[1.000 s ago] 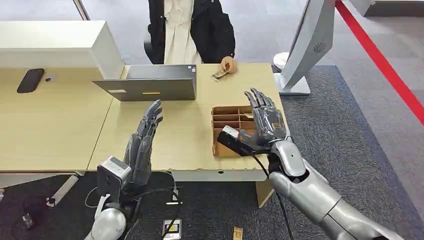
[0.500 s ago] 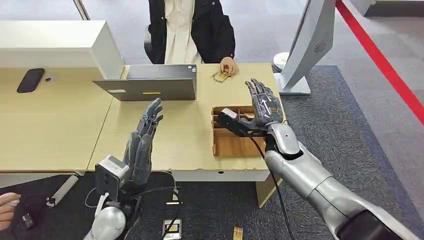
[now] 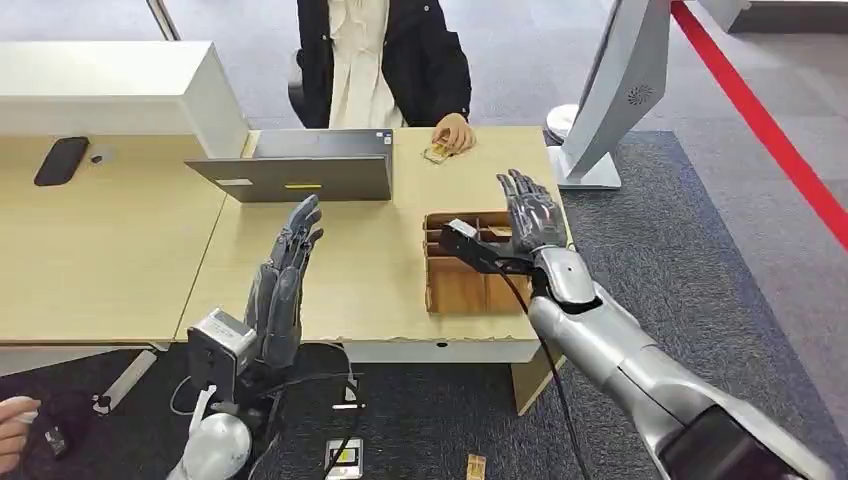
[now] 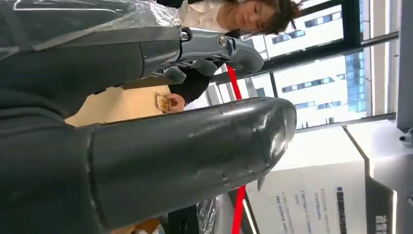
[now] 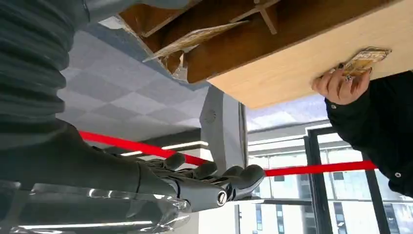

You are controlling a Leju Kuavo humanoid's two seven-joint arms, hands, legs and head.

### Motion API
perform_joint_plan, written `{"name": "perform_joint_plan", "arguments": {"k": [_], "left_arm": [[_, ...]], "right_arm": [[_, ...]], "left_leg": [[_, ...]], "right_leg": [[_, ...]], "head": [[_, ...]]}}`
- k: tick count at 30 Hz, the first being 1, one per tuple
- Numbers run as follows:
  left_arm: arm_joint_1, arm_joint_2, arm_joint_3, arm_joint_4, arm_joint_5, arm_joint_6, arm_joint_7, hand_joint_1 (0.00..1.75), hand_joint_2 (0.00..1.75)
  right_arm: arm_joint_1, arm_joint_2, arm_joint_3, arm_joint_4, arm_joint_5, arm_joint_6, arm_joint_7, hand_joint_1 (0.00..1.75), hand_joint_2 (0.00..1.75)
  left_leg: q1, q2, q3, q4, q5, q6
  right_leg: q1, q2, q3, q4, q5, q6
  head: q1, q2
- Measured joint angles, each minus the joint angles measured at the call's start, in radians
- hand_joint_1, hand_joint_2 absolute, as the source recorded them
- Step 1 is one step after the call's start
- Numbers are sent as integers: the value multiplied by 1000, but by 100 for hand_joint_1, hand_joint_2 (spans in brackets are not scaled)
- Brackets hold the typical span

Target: Pass the card to the sensor for recognition and then transmit it.

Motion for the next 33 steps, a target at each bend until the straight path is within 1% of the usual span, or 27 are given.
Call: {"name": "perform_joint_plan", "arguments": {"k": [9, 20, 33], "left_arm": [[0, 0, 0, -2, 0, -3, 0, 0, 0], [-2, 5, 0, -6, 0, 0, 6, 0, 0], [-2, 8, 0, -7, -7, 8, 6, 0, 0]], "right_arm": [[-3, 6, 18, 36, -8, -2, -6, 0, 175], [-2, -1, 27, 53, -15, -14, 26, 0, 175], [-2, 0, 40, 69, -15, -20, 25, 0, 175]], "left_leg": [[0, 0, 0, 0, 0, 0], [0, 0, 0, 0, 0, 0], [0, 0, 0, 0, 0, 0]], "right_leg": [[0, 0, 0, 0, 0, 0], [0, 0, 0, 0, 0, 0], [0, 0, 0, 0, 0, 0]], "head": [[0, 0], [0, 0], [0, 0]]}}
